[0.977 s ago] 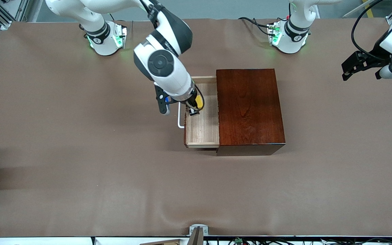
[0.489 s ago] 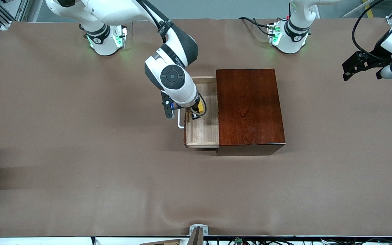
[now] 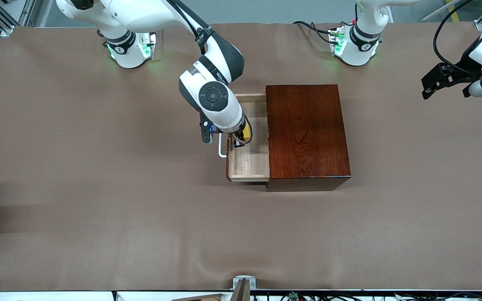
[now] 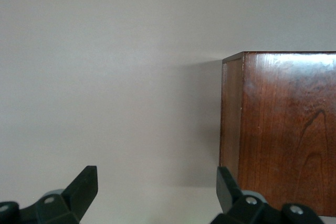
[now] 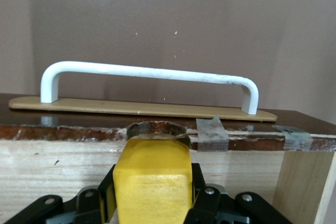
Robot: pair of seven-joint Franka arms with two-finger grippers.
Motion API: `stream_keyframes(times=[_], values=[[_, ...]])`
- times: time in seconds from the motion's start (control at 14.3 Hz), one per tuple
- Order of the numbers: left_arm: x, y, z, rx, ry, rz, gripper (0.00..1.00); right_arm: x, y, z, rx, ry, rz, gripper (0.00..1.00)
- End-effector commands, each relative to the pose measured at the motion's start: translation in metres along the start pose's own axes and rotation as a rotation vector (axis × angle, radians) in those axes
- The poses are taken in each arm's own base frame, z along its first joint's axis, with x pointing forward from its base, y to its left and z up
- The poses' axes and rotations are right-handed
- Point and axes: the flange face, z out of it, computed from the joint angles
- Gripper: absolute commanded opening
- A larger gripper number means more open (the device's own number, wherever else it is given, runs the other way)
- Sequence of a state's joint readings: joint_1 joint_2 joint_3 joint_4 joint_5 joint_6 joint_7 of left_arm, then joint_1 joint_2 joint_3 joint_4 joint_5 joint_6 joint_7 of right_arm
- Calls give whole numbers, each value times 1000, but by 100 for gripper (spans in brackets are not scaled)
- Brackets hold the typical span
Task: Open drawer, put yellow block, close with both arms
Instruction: 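Lower the cube into the drawer and open the right gripper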
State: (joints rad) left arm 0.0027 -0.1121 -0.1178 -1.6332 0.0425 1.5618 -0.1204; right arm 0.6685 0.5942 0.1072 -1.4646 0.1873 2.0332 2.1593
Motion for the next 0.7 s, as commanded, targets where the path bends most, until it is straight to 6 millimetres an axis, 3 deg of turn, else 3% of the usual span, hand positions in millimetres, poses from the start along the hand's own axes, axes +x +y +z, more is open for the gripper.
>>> stream_keyframes(times=[0.0, 0.28, 0.35, 0.42, 0.49, 0.63], values=[[-5, -3, -7, -20, -1, -6, 100, -14, 15, 10, 10, 28, 2, 2], [-4, -3, -6, -20, -1, -7, 100, -21, 20, 22, 24, 49, -25, 21], [-4, -4, -6, -20, -1, -9, 100, -22, 22, 24, 22, 53, -30, 41], [-4, -4, -6, -20, -2, -9, 100, -21, 21, 25, 22, 58, -31, 79], [-5, -4, -7, -20, -1, -9, 100, -20, 19, 23, 23, 58, -25, 100], [-5, -4, -7, -20, -1, -7, 100, -16, 13, 11, 33, 47, -17, 100]])
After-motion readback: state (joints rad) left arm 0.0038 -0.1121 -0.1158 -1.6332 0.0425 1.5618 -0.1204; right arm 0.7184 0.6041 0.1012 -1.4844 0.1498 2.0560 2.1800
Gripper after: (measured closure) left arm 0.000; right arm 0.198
